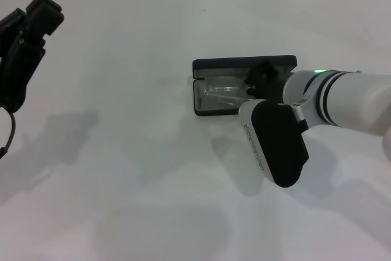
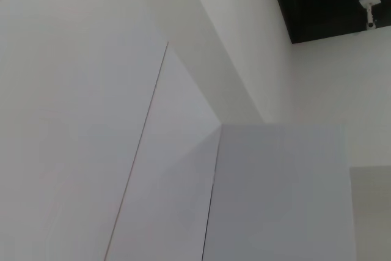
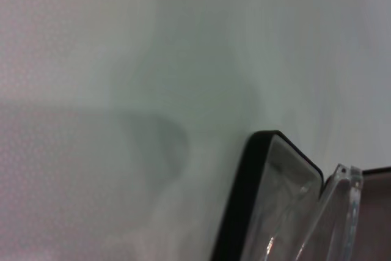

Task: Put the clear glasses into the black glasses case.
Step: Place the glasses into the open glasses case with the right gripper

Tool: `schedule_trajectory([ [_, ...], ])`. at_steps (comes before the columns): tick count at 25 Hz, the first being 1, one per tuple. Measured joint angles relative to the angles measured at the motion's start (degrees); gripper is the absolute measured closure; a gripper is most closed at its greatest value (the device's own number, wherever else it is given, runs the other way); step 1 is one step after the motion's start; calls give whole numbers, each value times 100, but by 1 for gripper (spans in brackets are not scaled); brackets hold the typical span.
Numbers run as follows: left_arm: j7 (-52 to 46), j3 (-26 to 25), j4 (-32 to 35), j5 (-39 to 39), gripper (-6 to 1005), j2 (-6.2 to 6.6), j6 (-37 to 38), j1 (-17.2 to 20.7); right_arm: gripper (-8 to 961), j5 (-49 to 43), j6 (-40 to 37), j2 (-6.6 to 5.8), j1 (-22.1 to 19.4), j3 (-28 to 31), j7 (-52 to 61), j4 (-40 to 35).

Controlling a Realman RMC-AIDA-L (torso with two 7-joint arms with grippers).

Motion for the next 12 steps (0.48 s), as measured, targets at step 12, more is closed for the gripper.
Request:
schedule_trajectory([
  [12, 0, -5, 0, -14, 901, 0, -9, 47, 832, 1, 189, 0, 0, -111, -288, 102],
])
